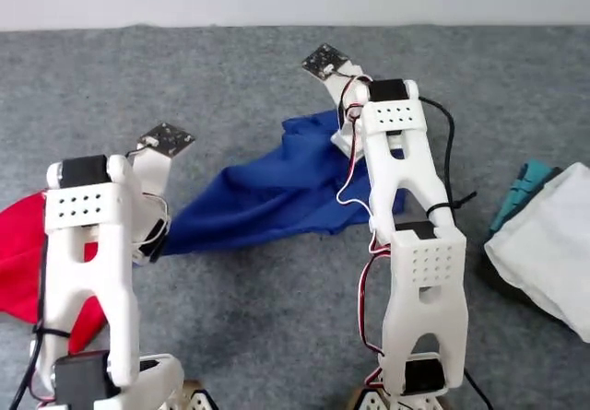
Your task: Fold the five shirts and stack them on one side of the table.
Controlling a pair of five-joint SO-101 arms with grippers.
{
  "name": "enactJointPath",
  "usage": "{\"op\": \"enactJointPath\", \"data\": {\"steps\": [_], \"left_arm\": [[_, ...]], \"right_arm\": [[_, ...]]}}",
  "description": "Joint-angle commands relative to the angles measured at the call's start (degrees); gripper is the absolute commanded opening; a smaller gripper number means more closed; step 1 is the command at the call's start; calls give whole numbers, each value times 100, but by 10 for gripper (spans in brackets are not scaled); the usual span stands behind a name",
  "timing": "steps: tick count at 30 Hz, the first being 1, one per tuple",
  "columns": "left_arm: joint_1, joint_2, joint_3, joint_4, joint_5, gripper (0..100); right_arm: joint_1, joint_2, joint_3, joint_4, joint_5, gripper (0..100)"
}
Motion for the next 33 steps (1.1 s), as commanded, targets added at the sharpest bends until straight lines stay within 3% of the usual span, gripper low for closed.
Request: {"op": "enactJointPath", "data": {"steps": [1, 8, 12, 15, 33], "left_arm": [[-26, -255, 22, -35, 53, 14], [0, -255, 22, -158, 53, 14], [9, -255, 13, -193, 53, 14], [9, -255, 13, -193, 53, 14], [9, -255, 22, -193, 53, 14]], "right_arm": [[75, -136, -334, 136, -18, 25], [84, -303, -360, 1446, -26, 33], [136, -347, -360, 2158, -26, 121], [251, -321, -360, 2299, -35, 163], [708, -207, -316, 2677, -202, 166]]}}
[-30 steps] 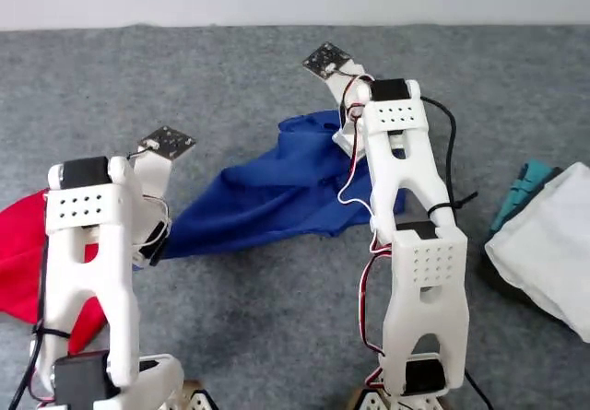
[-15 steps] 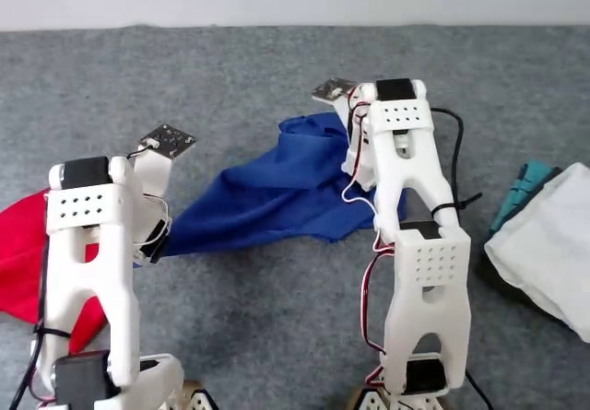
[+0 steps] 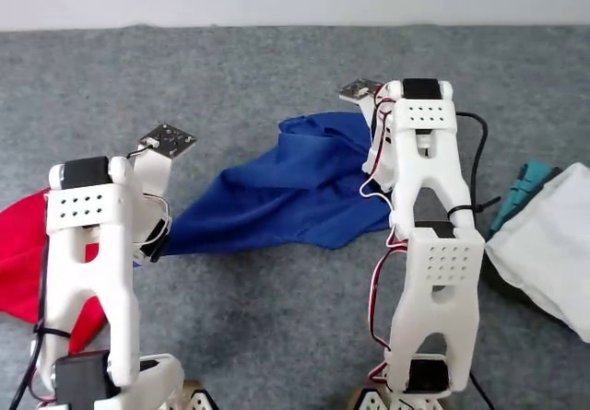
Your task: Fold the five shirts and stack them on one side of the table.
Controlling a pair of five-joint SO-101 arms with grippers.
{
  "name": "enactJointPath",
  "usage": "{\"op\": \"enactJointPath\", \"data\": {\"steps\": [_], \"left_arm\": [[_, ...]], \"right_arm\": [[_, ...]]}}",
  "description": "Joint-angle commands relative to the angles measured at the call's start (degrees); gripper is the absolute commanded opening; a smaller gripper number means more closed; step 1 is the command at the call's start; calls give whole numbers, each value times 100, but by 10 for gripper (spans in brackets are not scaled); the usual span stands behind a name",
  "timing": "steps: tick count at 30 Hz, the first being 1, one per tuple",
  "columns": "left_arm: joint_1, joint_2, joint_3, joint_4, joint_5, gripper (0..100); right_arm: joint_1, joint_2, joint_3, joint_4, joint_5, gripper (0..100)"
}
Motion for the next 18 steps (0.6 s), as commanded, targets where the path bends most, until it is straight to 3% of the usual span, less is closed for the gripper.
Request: {"op": "enactJointPath", "data": {"steps": [1, 7, 18], "left_arm": [[9, -255, -22, -79, 44, 14], [9, -255, 13, -158, 53, 14], [9, -255, 101, -158, 53, 14]], "right_arm": [[40, -207, -281, 251, -299, 168], [-286, -251, 308, 251, -642, 175], [-426, -277, 343, 251, -651, 30]]}}
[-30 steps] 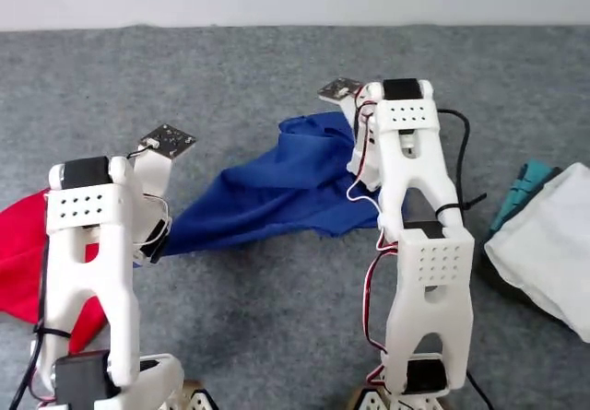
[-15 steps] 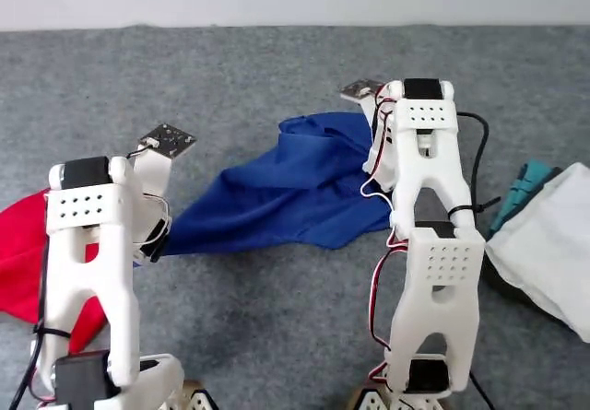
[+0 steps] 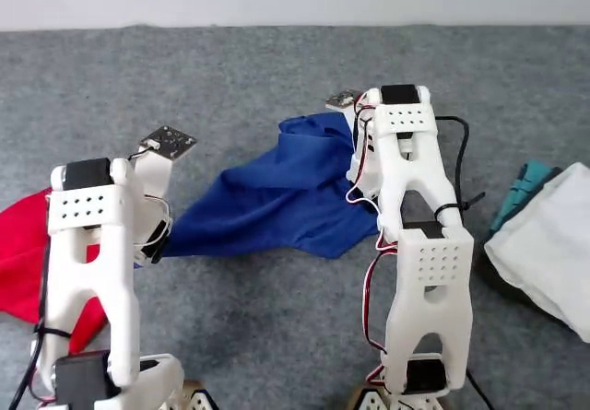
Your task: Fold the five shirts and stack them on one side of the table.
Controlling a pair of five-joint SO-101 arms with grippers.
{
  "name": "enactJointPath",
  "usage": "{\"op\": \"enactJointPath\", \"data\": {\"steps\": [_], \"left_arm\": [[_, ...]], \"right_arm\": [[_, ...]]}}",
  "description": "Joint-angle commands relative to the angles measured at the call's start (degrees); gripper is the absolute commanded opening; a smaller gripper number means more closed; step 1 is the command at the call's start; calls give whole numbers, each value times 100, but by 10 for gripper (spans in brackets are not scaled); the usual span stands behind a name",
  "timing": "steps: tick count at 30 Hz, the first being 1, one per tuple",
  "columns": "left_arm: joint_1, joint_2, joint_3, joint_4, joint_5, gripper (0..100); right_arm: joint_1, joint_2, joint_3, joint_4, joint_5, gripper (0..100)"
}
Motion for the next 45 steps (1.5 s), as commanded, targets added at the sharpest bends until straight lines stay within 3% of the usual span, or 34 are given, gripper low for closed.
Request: {"op": "enactJointPath", "data": {"steps": [1, 13, 22, 31, 35, 45], "left_arm": [[9, -255, -13, -79, 35, 14], [9, -264, -75, -70, 70, 14], [26, -1029, -1059, -35, 870, 14], [1319, -1266, -2879, -334, 1899, 14], [1618, -1275, -3653, -800, 1723, 14], [1275, -1284, -5042, -2488, 624, 14]], "right_arm": [[-13, -277, -26, 242, -35, 17], [66, -1938, 35, 251, 378, 10], [462, -3679, 35, 251, 747, 10], [576, -5648, -9, -233, 914, 14], [690, -6536, -9, -980, 949, 14], [1376, -7644, -9, -2703, 1354, 14]]}}
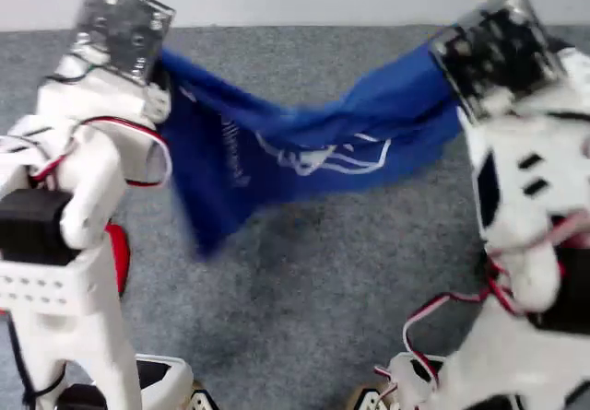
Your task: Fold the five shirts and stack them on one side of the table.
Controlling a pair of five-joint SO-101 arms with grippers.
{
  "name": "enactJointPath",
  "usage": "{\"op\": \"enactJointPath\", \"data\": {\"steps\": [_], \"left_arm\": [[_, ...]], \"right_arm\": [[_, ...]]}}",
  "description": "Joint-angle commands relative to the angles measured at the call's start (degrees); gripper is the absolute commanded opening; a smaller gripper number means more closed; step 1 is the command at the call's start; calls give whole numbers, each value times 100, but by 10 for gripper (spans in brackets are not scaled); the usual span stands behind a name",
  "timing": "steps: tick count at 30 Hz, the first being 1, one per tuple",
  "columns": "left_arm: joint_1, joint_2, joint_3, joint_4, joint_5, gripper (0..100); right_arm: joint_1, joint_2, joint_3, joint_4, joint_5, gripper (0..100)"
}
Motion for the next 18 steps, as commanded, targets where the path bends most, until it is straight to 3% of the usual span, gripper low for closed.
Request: {"op": "enactJointPath", "data": {"steps": [1, 9, 18], "left_arm": [[-18, -202, -549, -747, -352, 14], [-9, -202, -1262, -853, -985, 14], [0, -211, -2299, 818, -1415, 14]], "right_arm": [[277, -365, -88, -637, 70, 13], [418, -840, -88, -875, 563, 12], [418, -1446, -88, -857, 958, 13]]}}
